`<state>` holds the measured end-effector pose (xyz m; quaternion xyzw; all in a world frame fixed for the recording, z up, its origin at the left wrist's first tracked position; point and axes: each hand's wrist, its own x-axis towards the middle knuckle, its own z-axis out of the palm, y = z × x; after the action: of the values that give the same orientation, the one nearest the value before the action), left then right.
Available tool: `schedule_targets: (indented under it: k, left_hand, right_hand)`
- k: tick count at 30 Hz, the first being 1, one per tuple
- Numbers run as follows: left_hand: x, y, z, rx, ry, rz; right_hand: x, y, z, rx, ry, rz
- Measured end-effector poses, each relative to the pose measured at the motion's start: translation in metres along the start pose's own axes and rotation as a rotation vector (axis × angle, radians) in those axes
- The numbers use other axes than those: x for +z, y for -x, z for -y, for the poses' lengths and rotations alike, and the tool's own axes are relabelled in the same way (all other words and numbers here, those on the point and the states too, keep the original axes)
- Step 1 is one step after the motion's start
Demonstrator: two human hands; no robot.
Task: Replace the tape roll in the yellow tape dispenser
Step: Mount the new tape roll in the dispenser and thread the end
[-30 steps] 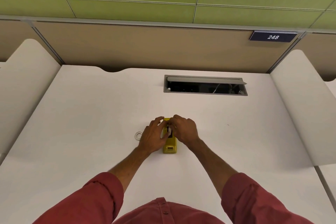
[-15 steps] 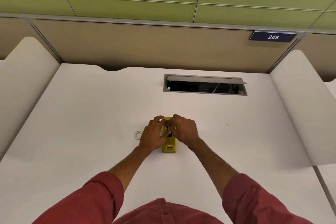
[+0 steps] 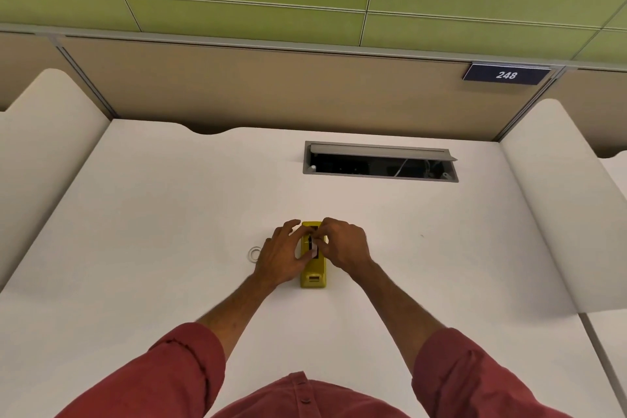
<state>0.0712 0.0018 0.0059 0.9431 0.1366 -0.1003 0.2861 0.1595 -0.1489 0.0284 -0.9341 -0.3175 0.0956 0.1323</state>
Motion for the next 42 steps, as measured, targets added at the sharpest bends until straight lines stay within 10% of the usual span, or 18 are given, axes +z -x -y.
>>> schedule_targets:
  k: [42]
  left_hand:
    - [0.0008, -0.003, -0.0077, -0.022, 0.047, 0.004]
  right_hand:
    - [0.0008, -0.0009, 0.0022, 0.157, -0.115, 0.012]
